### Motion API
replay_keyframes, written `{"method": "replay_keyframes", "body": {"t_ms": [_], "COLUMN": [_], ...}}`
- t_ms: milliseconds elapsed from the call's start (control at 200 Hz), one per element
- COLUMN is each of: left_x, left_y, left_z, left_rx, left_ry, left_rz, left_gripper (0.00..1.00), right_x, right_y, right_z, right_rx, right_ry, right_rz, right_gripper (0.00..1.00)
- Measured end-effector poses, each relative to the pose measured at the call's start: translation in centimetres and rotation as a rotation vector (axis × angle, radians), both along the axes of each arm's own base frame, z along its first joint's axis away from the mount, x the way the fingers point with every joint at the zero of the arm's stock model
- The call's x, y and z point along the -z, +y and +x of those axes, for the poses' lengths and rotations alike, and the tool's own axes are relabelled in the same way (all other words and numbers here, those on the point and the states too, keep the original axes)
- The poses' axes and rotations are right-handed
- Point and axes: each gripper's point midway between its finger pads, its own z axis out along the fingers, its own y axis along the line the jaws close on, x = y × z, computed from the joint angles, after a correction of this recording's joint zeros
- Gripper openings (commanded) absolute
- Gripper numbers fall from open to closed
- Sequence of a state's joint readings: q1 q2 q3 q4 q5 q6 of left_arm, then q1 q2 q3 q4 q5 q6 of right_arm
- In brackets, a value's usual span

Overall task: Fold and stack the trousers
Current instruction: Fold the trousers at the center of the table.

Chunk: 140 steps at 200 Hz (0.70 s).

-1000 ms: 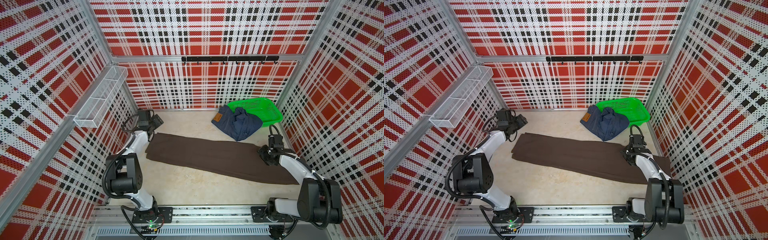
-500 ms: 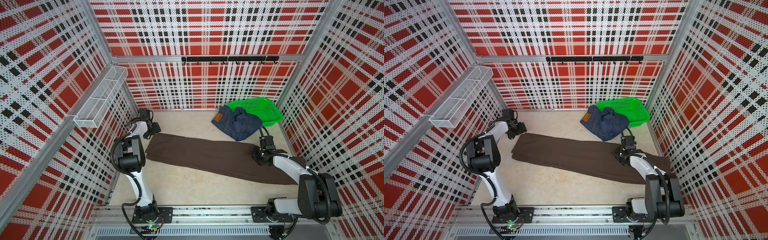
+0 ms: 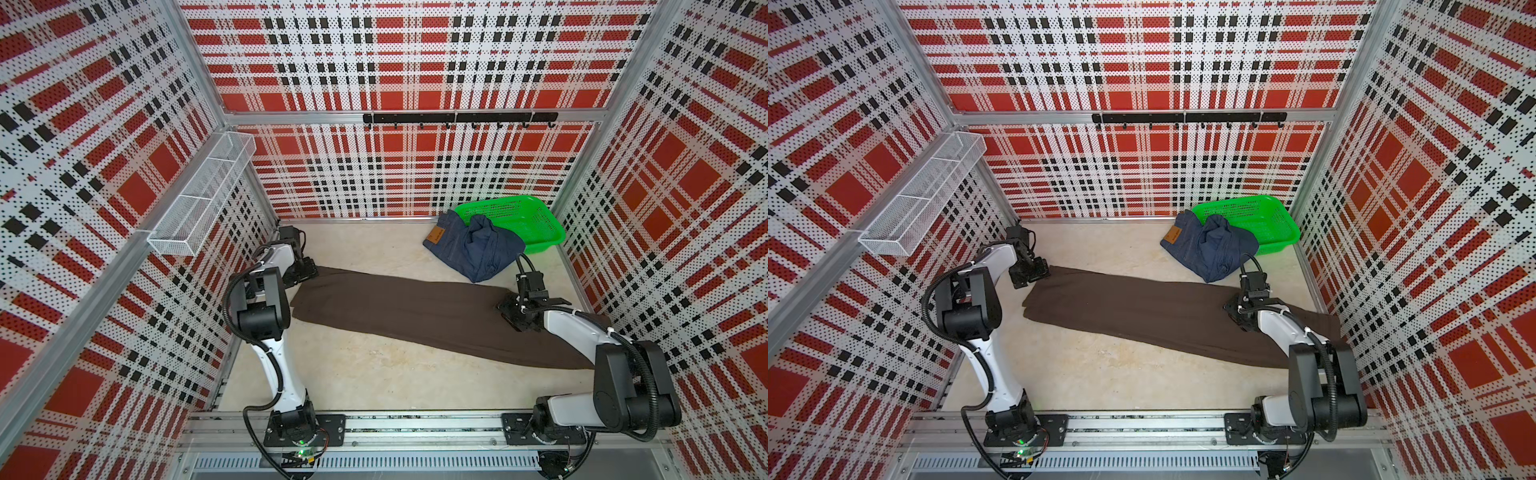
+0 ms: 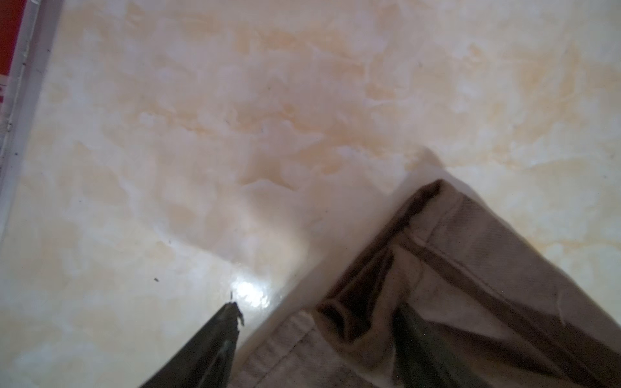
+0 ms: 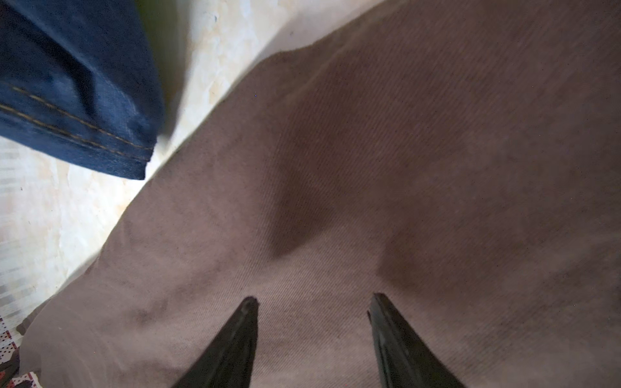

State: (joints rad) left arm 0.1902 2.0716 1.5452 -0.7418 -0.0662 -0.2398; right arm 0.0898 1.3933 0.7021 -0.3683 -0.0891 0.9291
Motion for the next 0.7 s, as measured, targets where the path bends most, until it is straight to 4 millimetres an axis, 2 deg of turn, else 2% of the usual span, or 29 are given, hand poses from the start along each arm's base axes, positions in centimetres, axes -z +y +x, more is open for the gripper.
{"method": "replay_keyframes", "body": {"t_ms": [326,701], "left_x": [0.9,1.4], "left_y": [-0.1,-0.4], "left_z": [-1.0,-1.1], "left_rx": [0.022,0.02], "left_ry": [0.032,0.02], "left_rz": [0.002,-0.023], "left_gripper": [0.87,0.79], "right_x": [-0.1,-0.1], "right_y": [0.1,0.5], "right_z": [0.1,0.0], "right_rx": [-0.004,-0.012], "right_ry": [-0.002,-0.003], "right_rz": [0.002,0.005], "right_gripper": [0.57,0.57]}}
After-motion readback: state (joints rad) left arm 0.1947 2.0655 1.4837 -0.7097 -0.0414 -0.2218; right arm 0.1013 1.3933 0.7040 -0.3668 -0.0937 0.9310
